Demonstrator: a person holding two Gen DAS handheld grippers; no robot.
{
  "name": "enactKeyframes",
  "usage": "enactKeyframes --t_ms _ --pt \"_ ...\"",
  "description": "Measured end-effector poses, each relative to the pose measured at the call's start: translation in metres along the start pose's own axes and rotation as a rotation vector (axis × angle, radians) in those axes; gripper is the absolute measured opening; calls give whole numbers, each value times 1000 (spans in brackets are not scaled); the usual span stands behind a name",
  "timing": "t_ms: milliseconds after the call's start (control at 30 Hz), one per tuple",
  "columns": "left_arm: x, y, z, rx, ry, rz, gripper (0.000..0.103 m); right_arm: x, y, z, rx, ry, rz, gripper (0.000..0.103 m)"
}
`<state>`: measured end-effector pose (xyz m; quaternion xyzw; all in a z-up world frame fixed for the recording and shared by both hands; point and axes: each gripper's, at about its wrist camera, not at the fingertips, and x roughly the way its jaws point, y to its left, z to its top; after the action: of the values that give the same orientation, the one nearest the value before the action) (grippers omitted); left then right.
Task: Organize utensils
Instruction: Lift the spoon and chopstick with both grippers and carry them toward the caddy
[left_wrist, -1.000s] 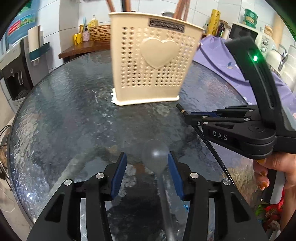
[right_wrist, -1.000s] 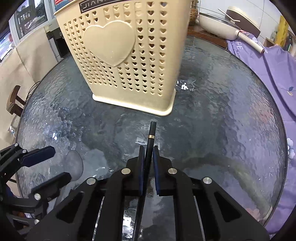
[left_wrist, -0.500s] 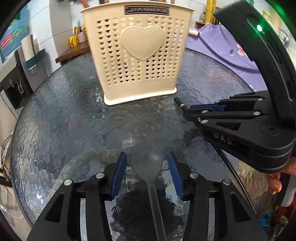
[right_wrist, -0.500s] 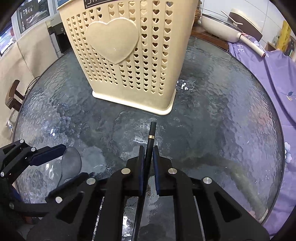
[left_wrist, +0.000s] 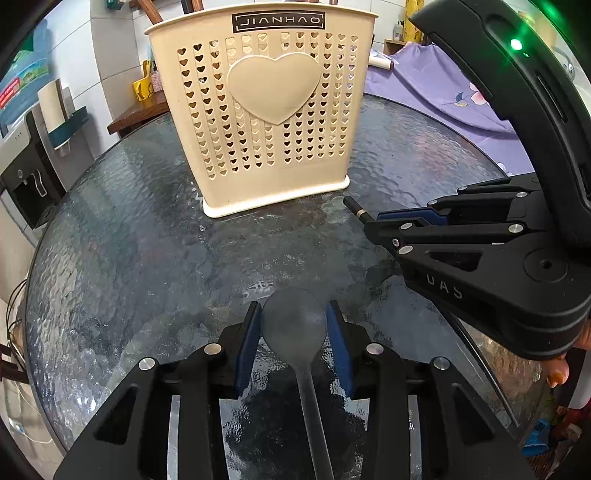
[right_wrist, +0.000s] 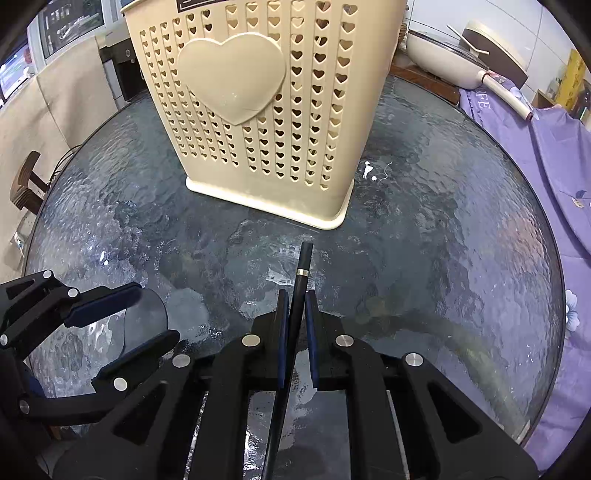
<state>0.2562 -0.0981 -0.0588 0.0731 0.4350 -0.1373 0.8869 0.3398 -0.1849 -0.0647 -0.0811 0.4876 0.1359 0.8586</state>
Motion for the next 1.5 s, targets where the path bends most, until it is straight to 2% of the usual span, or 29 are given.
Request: enactKeyframes --t_ms 467,733,900,1233,1500 --pt "1 9 3 -27 -13 -19 35 1 -4 0 12 -10 10 9" --pt "-13 19 6 -54 -67 -29 35 -1 -10 -4 38 -33 33 8" --pt "-31 31 9 -81 -130 -57 35 -17 -15 -7 67 -97 71 8" --pt "-60 40 19 -103 -203 -97 35 -69 -22 -2 104 -251 152 8" --pt "-96 38 22 -99 -281 -109 35 -127 -28 -8 127 -386 209 8"
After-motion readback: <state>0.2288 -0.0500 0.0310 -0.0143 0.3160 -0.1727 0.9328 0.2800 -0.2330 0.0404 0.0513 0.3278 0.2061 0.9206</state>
